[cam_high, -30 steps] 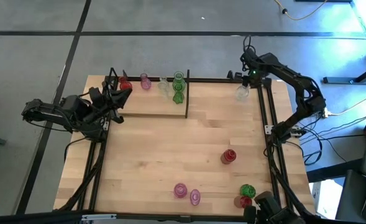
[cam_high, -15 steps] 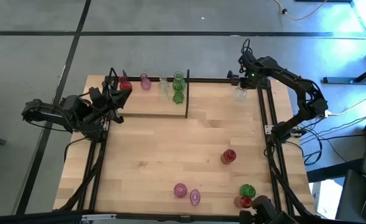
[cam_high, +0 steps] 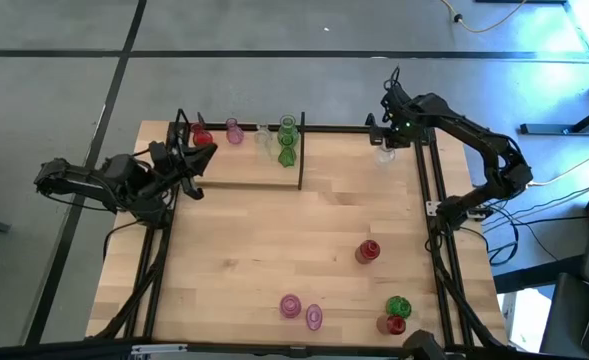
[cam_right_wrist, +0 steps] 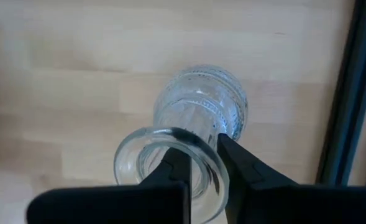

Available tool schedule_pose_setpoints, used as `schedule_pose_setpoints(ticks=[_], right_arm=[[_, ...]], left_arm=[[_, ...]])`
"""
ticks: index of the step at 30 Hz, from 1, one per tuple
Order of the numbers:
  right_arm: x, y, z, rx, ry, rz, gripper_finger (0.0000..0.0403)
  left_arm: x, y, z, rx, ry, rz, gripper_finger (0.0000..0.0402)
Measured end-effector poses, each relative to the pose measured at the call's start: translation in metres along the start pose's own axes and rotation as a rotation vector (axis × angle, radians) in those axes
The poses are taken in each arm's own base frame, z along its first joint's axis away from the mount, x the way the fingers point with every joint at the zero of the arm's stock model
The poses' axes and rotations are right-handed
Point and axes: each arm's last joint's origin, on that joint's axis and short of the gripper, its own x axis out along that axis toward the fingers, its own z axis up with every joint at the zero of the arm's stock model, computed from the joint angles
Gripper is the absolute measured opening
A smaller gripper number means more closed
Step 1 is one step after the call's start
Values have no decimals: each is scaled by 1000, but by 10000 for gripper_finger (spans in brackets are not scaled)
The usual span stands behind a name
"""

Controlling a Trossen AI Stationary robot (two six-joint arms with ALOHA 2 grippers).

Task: Sort vases onto shelf
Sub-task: Put the transparent vase on the shelf aligned with the other transparent vases

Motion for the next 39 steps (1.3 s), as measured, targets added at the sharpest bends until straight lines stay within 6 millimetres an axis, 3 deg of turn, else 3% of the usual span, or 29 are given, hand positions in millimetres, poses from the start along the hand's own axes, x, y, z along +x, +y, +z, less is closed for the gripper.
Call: schedule_pose_setpoints(ticks=[8, 16, 20, 24, 28, 32, 39], right_arm=[[-44, 4, -33, -83, -74, 126, 34], [-108, -1, -78, -135, -207, 360, 33], [-147, 9, -94, -209, -270, 490, 33], [-174, 26, -104, -280, -314, 583, 33], [-183, 48, -109, -343, -328, 603, 33], [-179, 75, -112, -410, -305, 599, 33], [-170, 123, -115, -533, -272, 635, 32]], left_arm=[[6, -5, -12, -72, 64, -2, 0], [19, -22, -33, 47, 139, -221, 4], [32, -30, -40, 69, 130, -212, 44], [56, -38, -38, 132, 151, -147, 114], [90, -49, -25, 248, 204, -97, 187], [123, -59, -19, 370, 350, -78, 243], [164, -83, -19, 512, 438, -133, 285]])
